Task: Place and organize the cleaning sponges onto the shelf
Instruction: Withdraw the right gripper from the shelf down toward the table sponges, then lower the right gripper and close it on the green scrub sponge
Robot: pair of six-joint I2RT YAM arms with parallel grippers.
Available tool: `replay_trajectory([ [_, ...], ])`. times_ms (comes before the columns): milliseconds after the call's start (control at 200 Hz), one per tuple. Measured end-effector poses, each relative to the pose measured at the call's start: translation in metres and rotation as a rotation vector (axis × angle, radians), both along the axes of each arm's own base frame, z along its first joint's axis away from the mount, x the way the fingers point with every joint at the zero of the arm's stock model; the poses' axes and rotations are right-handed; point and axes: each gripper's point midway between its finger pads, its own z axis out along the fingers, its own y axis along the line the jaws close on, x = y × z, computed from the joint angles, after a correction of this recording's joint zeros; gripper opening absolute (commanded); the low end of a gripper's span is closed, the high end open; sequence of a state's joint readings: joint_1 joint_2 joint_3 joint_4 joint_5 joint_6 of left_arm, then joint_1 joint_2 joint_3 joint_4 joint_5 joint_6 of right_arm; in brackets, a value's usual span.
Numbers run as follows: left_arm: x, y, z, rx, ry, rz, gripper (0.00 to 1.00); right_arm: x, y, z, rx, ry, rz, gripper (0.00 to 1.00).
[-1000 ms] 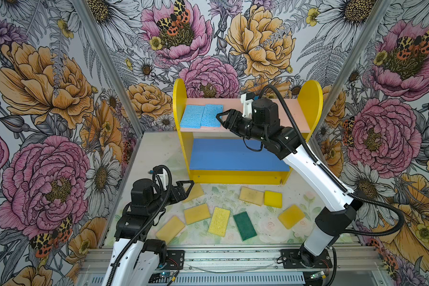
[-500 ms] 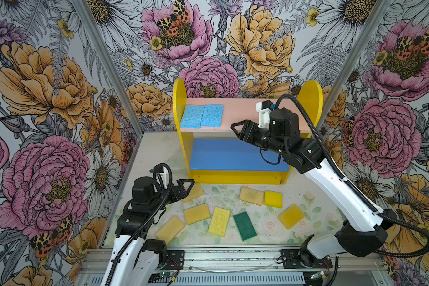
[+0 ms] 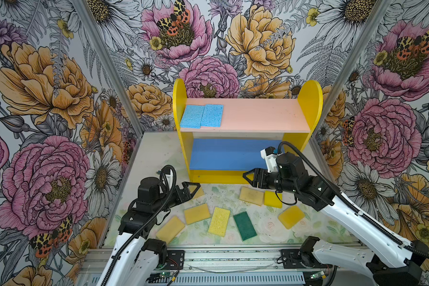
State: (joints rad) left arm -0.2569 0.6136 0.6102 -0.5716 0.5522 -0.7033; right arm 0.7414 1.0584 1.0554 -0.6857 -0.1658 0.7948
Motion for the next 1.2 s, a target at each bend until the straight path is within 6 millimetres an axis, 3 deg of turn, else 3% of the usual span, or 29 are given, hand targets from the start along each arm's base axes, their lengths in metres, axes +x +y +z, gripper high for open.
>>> replay_trajectory([
  [80,-0.006,-0.011,-0.017,0.002,0.051,-0.032,0.99,-0.014,-0.004,-0.046,-0.075,0.089,0.024,0.66],
  [170,-0.009,-0.019,-0.032,0.009,0.1,-0.048,0.99,-0.028,-0.009,-0.084,-0.145,0.163,0.042,0.66],
  [265,-0.009,-0.021,-0.04,0.013,0.123,-0.042,0.99,-0.04,-0.012,-0.116,-0.217,0.225,0.063,0.66],
  [420,-0.004,-0.021,-0.035,-0.002,0.112,-0.024,0.99,-0.06,-0.016,-0.159,-0.332,0.297,0.109,0.65],
  [750,-0.002,-0.022,-0.032,-0.014,0.101,-0.017,0.99,-0.076,-0.021,-0.198,-0.399,0.338,0.148,0.59],
  [1201,-0.001,-0.021,-0.032,-0.014,0.097,-0.015,0.99,-0.078,-0.017,-0.221,-0.393,0.35,0.166,0.46],
])
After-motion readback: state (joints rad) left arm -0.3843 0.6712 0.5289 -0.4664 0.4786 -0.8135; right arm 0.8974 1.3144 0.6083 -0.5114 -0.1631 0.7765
